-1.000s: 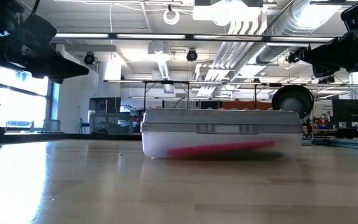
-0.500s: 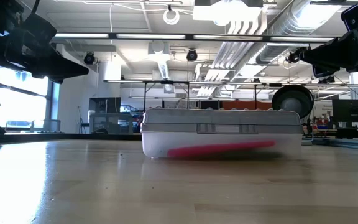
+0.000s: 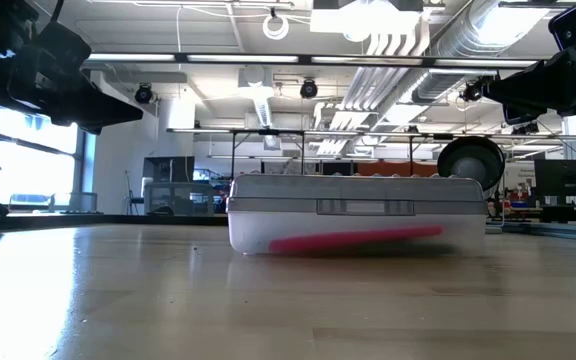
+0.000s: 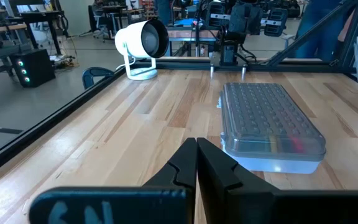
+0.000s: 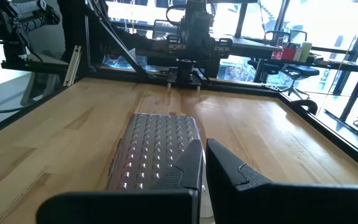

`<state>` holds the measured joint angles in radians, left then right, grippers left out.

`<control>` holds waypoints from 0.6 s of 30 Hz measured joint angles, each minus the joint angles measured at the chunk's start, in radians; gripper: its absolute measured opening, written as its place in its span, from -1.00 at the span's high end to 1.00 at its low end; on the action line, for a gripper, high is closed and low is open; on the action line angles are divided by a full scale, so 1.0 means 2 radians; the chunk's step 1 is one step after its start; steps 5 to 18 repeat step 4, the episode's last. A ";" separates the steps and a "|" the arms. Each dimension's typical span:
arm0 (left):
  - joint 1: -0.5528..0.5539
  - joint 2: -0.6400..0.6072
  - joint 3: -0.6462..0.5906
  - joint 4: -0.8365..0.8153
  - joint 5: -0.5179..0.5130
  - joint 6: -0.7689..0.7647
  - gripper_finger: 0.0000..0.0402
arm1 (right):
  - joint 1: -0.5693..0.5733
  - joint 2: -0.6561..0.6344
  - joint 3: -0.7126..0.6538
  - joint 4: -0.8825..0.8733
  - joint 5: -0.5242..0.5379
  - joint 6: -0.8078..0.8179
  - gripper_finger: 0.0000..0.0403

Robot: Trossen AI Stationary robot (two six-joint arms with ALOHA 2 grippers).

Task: Pick & place school supplies into a supply box
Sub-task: Return to Home Position

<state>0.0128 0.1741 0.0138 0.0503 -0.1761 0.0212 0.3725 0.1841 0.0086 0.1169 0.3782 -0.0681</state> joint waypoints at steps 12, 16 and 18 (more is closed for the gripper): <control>0.000 0.000 0.000 0.000 0.000 0.000 0.78 | 0.000 0.000 0.000 0.000 0.000 0.000 1.00; 0.000 0.000 0.000 0.000 0.000 0.000 0.78 | 0.000 0.000 0.000 0.000 0.000 0.000 1.00; 0.000 0.000 0.000 0.000 0.000 0.000 0.78 | 0.000 0.000 0.000 0.000 0.000 0.000 1.00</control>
